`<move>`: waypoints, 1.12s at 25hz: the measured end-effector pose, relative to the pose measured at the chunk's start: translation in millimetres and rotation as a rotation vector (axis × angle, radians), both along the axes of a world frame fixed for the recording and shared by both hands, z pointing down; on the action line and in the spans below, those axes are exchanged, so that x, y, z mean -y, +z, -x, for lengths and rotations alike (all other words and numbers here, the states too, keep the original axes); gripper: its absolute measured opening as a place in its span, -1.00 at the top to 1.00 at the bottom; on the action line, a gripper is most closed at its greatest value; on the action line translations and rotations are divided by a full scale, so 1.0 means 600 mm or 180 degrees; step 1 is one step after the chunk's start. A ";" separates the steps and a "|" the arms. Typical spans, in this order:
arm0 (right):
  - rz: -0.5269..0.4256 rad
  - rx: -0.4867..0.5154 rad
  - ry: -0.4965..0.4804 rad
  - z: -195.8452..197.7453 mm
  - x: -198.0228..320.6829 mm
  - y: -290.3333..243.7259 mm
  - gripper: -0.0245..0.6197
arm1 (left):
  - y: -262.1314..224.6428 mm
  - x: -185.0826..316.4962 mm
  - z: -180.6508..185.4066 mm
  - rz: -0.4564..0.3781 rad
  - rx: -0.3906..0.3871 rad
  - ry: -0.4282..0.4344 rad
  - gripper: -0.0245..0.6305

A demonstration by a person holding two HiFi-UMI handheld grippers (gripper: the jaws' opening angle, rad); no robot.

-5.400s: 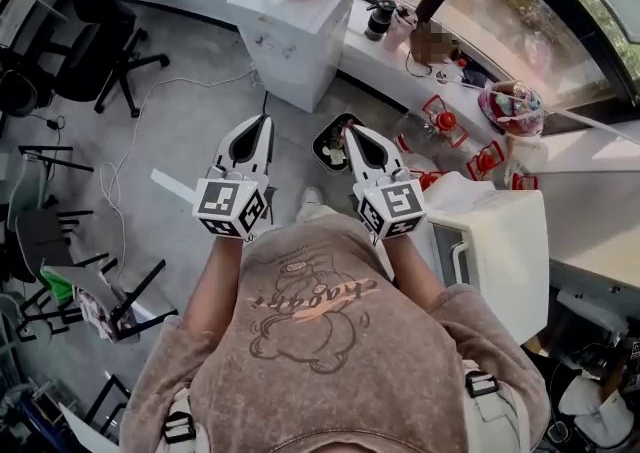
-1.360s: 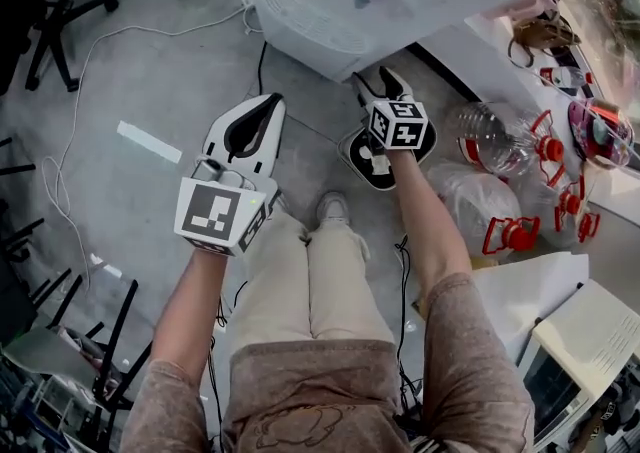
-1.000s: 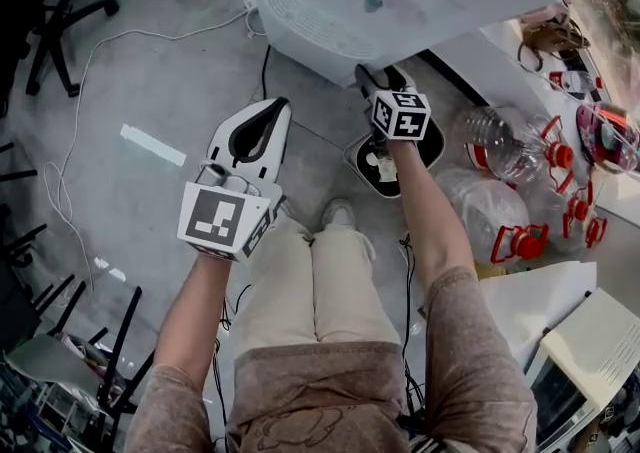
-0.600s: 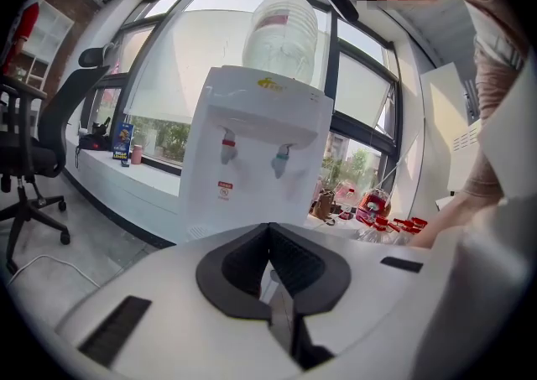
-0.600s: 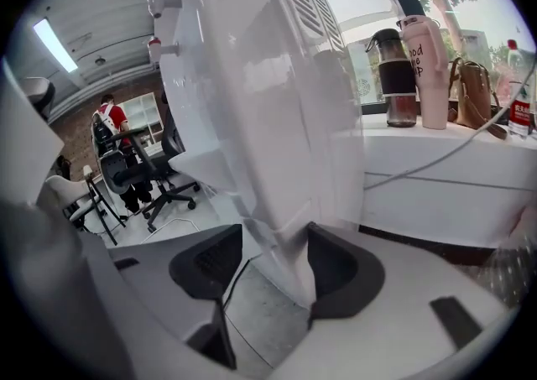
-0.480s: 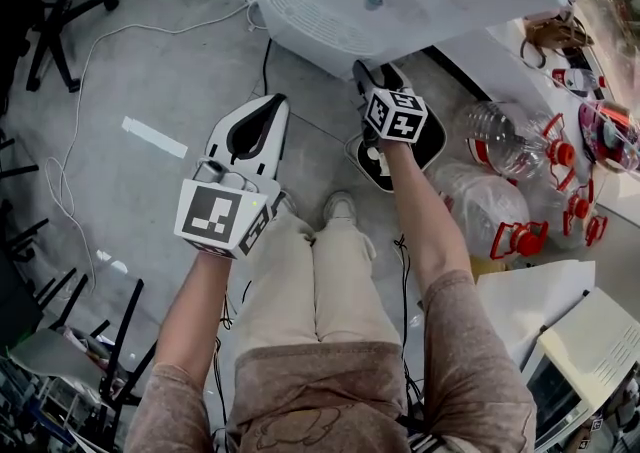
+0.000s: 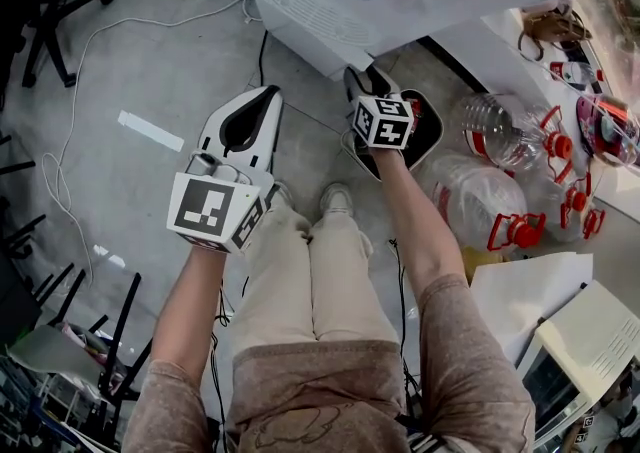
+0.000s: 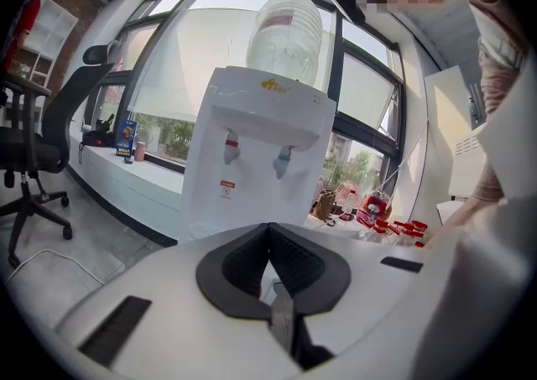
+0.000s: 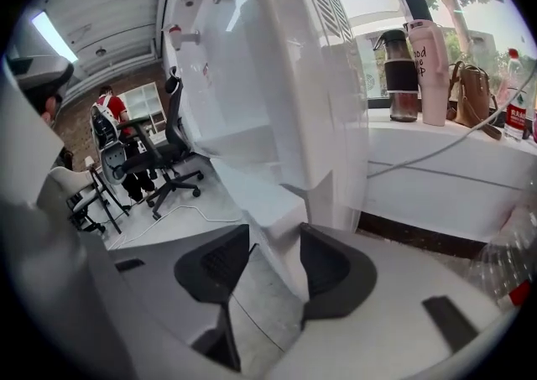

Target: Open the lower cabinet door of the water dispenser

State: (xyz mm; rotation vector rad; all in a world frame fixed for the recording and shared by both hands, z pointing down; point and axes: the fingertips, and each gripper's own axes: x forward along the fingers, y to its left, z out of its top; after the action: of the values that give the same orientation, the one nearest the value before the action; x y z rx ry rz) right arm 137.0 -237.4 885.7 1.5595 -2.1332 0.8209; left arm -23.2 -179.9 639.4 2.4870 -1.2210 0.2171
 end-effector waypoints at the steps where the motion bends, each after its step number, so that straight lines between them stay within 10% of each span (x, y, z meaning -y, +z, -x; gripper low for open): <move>1: 0.0028 0.0001 -0.0030 0.005 -0.005 0.000 0.37 | -0.002 -0.002 0.003 0.0007 0.0000 -0.0013 0.89; 28: 0.0371 -0.0025 -0.1210 0.224 -0.156 0.006 0.58 | -0.011 -0.083 0.140 0.0298 0.0016 -0.0533 0.89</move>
State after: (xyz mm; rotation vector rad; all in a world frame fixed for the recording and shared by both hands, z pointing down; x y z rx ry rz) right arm 2.5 -144.1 889.4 1.0499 -2.2324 0.7866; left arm -107.3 -130.3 633.0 2.2922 -1.3803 0.2313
